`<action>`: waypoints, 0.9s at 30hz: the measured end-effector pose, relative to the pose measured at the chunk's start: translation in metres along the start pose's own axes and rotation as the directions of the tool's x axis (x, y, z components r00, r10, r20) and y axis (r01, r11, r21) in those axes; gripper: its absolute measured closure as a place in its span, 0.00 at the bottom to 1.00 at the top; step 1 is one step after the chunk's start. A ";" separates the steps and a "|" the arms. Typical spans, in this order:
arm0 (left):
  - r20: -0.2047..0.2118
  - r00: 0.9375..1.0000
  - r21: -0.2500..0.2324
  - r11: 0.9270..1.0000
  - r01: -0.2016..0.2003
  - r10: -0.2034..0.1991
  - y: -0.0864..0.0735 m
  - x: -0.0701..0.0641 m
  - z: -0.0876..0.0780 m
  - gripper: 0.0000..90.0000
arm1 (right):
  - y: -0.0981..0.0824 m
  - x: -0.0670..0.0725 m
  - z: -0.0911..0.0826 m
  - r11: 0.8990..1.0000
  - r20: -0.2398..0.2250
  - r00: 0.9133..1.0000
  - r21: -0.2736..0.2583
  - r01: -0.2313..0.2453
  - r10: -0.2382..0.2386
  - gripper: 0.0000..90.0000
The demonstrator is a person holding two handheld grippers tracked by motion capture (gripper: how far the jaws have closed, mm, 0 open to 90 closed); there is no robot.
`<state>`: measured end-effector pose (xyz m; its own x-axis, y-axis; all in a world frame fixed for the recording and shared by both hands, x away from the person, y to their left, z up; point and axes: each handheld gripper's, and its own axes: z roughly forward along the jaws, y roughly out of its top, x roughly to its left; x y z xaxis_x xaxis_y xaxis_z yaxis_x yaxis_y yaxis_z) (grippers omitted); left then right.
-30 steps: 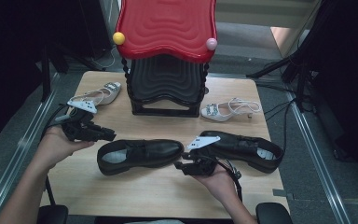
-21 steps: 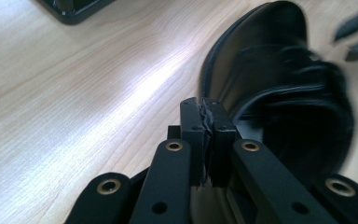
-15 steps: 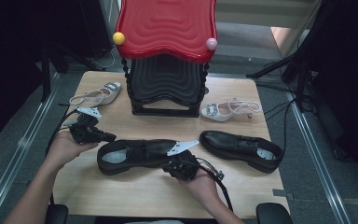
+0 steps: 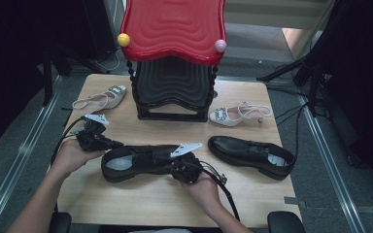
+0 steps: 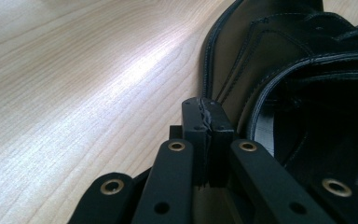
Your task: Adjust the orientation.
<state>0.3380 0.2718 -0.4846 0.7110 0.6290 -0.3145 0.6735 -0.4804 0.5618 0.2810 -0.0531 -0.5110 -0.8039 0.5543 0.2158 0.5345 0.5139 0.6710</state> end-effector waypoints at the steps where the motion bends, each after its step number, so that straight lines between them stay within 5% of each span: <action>1: 0.010 1.000 0.001 1.000 0.003 -0.003 0.000 -0.001 0.001 1.00 | 0.000 0.000 0.000 1.000 0.003 1.000 0.000 -0.001 0.001 1.00; 6: 0.021 1.000 0.019 1.000 -0.019 0.019 0.001 -0.010 0.003 1.00 | 0.001 -0.007 -0.003 1.000 0.014 0.999 0.002 -0.031 0.031 1.00; 13: 0.056 0.998 0.007 1.000 0.007 -0.007 -0.005 -0.012 0.004 1.00 | 0.006 -0.014 -0.005 0.998 0.014 0.998 0.016 -0.055 0.055 1.00; 27: 0.103 0.995 0.009 1.000 0.017 -0.018 -0.012 -0.038 0.011 0.99 | 0.015 -0.038 -0.004 0.991 0.007 0.991 0.009 -0.136 0.136 1.00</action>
<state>0.3046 0.2470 -0.4877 0.7160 0.5712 -0.4014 0.6871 -0.4749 0.5498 0.3186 -0.0688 -0.5062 -0.7217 0.6238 0.2999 0.6412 0.4395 0.6290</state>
